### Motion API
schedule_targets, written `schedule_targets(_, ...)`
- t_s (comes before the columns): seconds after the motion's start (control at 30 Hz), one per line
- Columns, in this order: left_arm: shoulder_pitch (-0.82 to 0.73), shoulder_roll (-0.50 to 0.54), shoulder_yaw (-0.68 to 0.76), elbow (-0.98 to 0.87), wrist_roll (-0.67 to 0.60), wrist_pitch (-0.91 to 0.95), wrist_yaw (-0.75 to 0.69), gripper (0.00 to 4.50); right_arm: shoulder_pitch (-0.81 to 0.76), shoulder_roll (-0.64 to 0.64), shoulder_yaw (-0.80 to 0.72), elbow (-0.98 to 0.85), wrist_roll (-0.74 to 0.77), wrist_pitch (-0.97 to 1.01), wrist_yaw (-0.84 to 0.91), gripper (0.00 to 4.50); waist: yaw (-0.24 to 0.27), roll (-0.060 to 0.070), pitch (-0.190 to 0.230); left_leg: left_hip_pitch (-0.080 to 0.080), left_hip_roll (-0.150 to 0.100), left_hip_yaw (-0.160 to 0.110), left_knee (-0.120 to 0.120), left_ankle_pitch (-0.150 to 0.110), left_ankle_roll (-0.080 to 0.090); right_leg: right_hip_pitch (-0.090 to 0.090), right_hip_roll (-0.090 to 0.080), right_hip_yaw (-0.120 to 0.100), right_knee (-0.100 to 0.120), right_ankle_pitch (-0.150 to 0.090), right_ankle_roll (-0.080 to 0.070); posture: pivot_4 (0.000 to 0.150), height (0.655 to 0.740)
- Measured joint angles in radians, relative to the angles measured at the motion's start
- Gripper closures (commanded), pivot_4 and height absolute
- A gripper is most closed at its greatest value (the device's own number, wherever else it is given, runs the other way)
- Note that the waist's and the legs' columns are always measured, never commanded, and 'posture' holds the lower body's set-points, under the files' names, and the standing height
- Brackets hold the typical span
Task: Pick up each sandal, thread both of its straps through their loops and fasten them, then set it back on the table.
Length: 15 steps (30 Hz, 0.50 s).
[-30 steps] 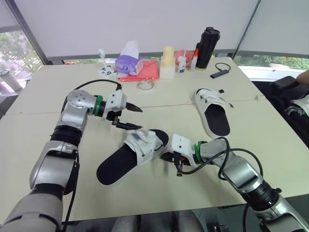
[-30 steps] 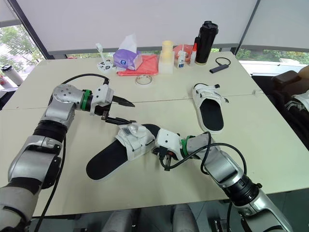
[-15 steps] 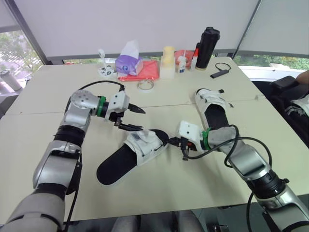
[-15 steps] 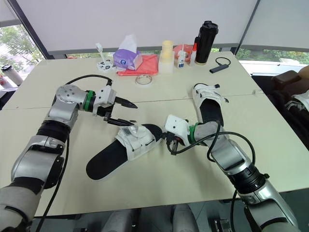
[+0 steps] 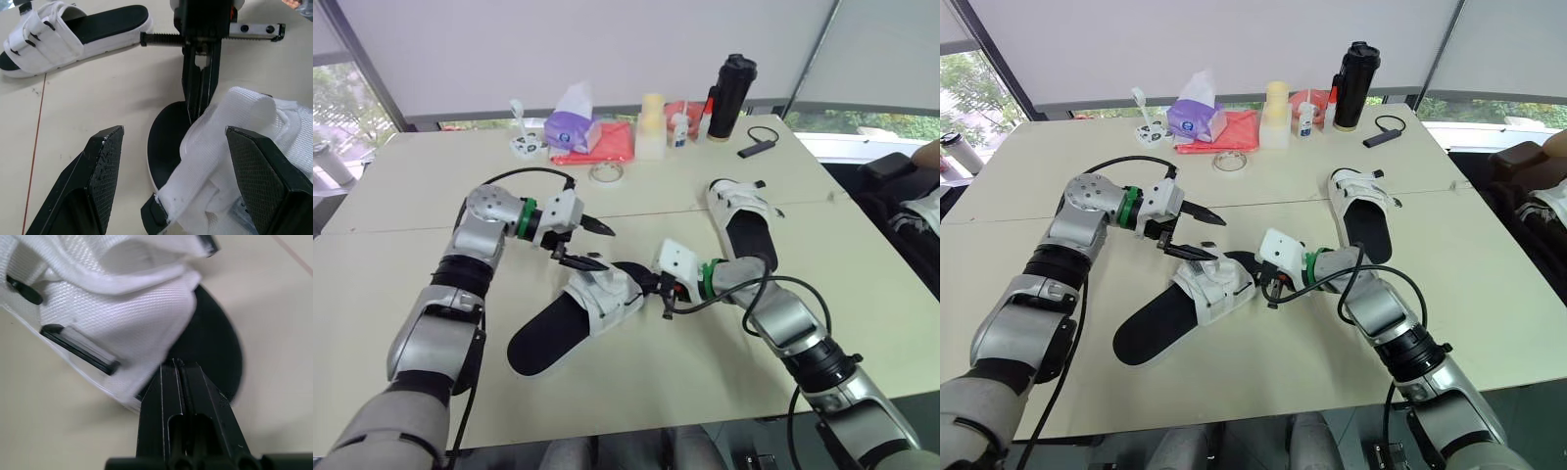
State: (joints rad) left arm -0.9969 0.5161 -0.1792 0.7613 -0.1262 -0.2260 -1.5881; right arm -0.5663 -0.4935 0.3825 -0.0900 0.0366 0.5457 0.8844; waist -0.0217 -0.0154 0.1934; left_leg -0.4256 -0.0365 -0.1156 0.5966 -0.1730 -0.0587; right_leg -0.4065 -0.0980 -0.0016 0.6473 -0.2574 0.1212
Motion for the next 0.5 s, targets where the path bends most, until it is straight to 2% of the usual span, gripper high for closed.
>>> schedule_targets(0.3, 0.008, 0.045, 0.002, -0.031, -0.004, 0.004, -0.010, 1.07, 0.000, 0.007, 0.007, 0.014, -0.025, -0.032, 0.004, 4.50, -0.002, 0.000, 0.000, 0.000, 0.000, 0.000, 0.000, 0.000, 0.000, 0.000, 0.000, 0.000, 0.000, 0.000, 0.000, 0.150, 0.7400)
schedule_targets(0.5, 0.038, 0.035, 0.002, -0.078, -0.007, 0.015, -0.001, 1.07, 0.002, 0.010, 0.008, 0.014, -0.033, -0.033, 0.005, 4.50, -0.002, 0.000, 0.000, 0.001, 0.000, 0.000, 0.000, 0.000, 0.000, 0.000, 0.000, 0.000, 0.000, 0.000, 0.000, 0.150, 0.7400)
